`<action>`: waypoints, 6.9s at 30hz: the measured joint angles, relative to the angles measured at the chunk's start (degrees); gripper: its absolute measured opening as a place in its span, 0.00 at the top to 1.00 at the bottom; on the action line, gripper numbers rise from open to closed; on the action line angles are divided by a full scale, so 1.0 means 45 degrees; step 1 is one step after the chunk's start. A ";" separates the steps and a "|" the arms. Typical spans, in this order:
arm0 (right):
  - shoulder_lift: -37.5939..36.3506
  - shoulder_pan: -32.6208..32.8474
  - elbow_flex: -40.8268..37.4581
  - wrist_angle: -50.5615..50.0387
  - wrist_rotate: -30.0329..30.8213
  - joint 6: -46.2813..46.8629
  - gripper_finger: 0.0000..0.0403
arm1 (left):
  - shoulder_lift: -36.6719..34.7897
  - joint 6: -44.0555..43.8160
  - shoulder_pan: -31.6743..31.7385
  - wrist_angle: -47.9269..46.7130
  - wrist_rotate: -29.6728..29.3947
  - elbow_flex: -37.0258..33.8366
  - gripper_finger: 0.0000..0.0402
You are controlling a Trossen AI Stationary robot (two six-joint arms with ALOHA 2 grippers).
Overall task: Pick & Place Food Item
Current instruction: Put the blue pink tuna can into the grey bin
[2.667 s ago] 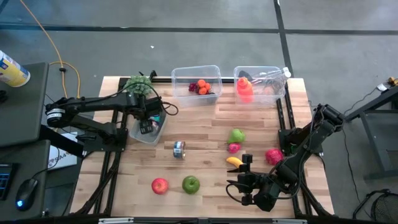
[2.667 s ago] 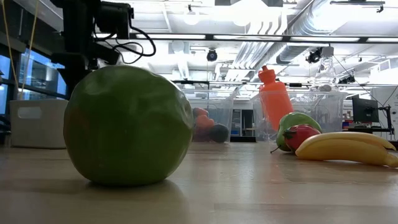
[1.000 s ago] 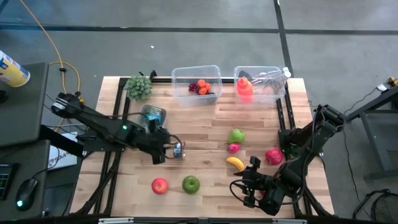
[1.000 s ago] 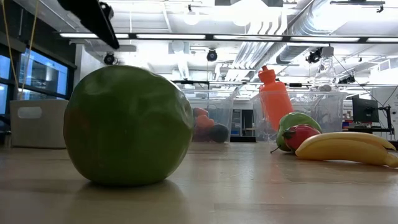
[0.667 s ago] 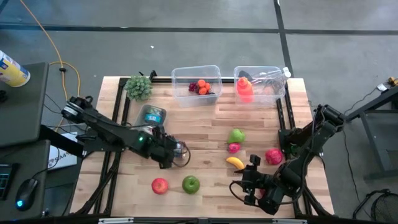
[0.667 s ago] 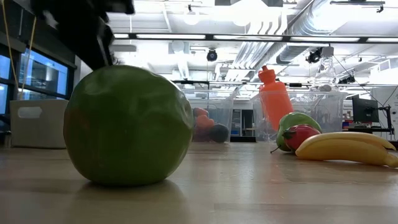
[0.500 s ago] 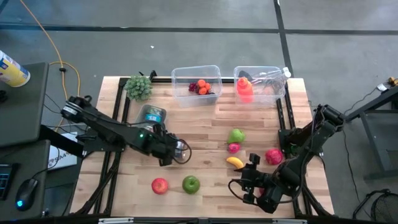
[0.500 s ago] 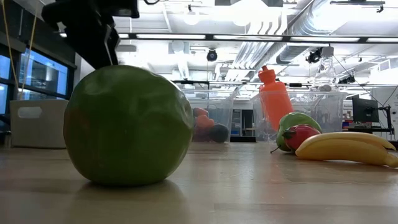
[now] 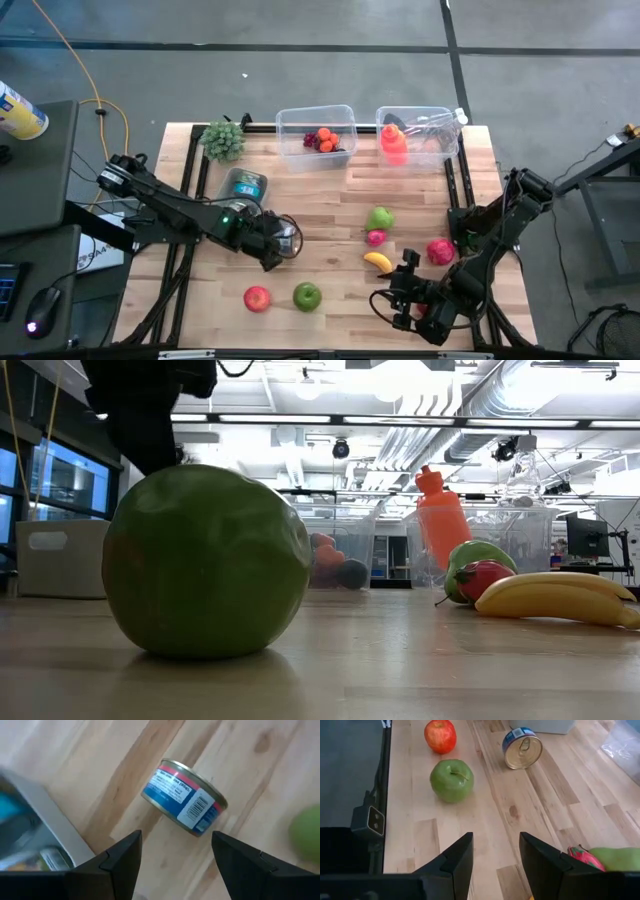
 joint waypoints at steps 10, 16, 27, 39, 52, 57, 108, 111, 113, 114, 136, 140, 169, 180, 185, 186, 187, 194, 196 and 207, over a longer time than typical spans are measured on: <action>0.0000 0.0000 0.0000 -0.0005 -0.0003 -0.0034 0.63 | 0.0000 -0.2844 0.0452 0.0015 -0.0104 0.0002 0.43; 0.0000 0.0000 0.0000 -0.0010 -0.0005 -0.0034 0.63 | 0.0005 -0.2844 0.0462 0.0387 -0.0104 0.0000 0.43; 0.0000 0.0000 0.0000 -0.0015 -0.0005 -0.0014 0.63 | 0.0009 -0.1591 0.0742 0.0471 0.0189 0.0002 0.43; 0.0000 0.0000 0.0000 -0.0024 -0.0001 0.0007 0.63 | 0.0907 0.0502 0.0953 0.0878 0.0261 0.0007 0.43; 0.0000 0.0000 0.0000 -0.0024 0.0034 -0.0024 0.63 | 0.0957 -0.1112 0.2254 0.1327 0.2316 0.0007 0.43; 0.0000 0.0000 0.0000 -0.0024 0.0049 -0.0029 0.63 | 0.0957 -0.1862 0.2215 0.1738 0.2492 0.0007 0.43; 0.0000 0.0002 0.0000 -0.0032 0.0044 -0.0034 0.63 | 0.1515 -0.0894 0.1861 0.2242 0.2670 0.0022 0.43; 0.0000 0.0001 0.0000 -0.0030 0.0044 -0.0034 0.63 | 0.1513 -0.0245 0.1841 0.2249 0.2742 0.0022 0.43; 0.0000 0.0002 0.0000 -0.0034 0.0044 -0.0034 0.63 | 0.1515 -0.0178 0.1841 0.2249 0.2768 0.0017 0.43; 0.0000 0.0005 0.0000 -0.0031 0.0044 -0.0034 0.63 | 0.1515 -0.0182 0.1846 0.2249 0.2781 0.0017 0.43; 0.0000 0.0005 0.0000 -0.0034 0.0000 -0.0034 0.63 | 0.1535 0.5394 0.0913 0.2220 0.1771 -0.0017 0.43; 0.0000 0.0005 0.0000 -0.0032 0.0000 -0.0036 0.63 | 0.1535 0.6669 0.0697 0.2195 0.1853 -0.0017 0.43; 0.0000 0.0000 0.0000 -0.0032 -0.0005 -0.0039 0.63 | 0.1535 0.5486 0.0303 0.2438 0.1795 -0.0017 0.43; 0.0000 0.0002 0.0000 -0.0033 -0.0005 -0.0044 0.63 | 0.1530 0.4835 0.0301 0.2637 0.1814 -0.0012 0.43; 0.0000 0.0002 0.0000 -0.0032 -0.0005 -0.0044 0.63 | 0.1529 0.3769 0.0290 0.2637 0.1862 0.0007 0.43; 0.0000 0.0002 0.0000 -0.0034 -0.0005 -0.0044 0.63 | 0.1519 0.3250 0.0291 0.2642 0.1877 0.0012 0.43; 0.0000 0.0000 0.0000 -0.0029 -0.0005 -0.0044 0.63 | 0.1515 0.2959 0.0292 0.2642 0.1892 0.0012 0.43; 0.0000 0.0005 0.0000 -0.0029 -0.0008 -0.0282 0.63 | 0.1515 0.2897 0.0389 0.2662 0.1907 0.0012 0.43; 0.0000 0.0002 0.0000 -0.0029 -0.0010 -0.0283 0.63 | 0.1515 0.2897 0.0394 0.2657 0.1907 0.0012 0.43; 0.0000 0.0000 0.0000 -0.0029 -0.0005 -0.0379 0.63 | 0.1506 0.3514 0.0394 0.2623 0.2102 0.0017 0.43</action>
